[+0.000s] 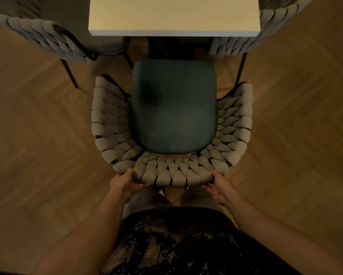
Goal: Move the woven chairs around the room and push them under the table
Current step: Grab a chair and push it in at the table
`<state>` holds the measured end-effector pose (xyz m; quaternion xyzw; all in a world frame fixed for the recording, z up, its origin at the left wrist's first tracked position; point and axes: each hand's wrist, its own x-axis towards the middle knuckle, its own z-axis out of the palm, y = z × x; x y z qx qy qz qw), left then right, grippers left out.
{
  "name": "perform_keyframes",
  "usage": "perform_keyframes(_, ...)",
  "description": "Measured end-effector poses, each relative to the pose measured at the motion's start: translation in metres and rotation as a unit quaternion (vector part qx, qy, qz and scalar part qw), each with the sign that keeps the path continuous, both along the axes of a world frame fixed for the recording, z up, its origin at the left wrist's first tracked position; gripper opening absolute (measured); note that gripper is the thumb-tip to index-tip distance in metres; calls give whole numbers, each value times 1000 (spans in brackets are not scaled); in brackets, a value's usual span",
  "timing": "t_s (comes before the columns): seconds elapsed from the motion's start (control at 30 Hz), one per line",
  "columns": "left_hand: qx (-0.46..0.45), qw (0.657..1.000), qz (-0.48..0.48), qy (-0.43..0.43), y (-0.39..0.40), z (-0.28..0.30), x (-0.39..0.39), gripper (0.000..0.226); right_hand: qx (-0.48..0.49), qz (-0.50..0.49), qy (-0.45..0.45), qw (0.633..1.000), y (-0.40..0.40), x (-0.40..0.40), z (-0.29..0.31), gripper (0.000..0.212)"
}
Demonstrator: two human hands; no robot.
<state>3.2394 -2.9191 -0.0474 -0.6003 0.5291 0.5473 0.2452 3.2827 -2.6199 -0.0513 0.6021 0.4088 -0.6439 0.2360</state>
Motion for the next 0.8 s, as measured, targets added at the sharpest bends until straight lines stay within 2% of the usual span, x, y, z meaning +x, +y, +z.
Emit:
perform_keyframes(0.2,-3,1000,8,-3,-3,1,12,21,-4,9,-20,1000,-1,9,-2,37)
perform_keyframes(0.37,-16,1000,0,9,-9,0,5,23,0,11,-15,1000,-7,-4,3,22)
perform_keyframes(0.53,-13,1000,-5,12,-11,-1,2,28,5,14,-16,1000,-8,-7,-1,24)
perform_keyframes(0.8,-3,1000,2,25,-9,-1,2,21,18,32,-15,999,-7,-6,-4,30)
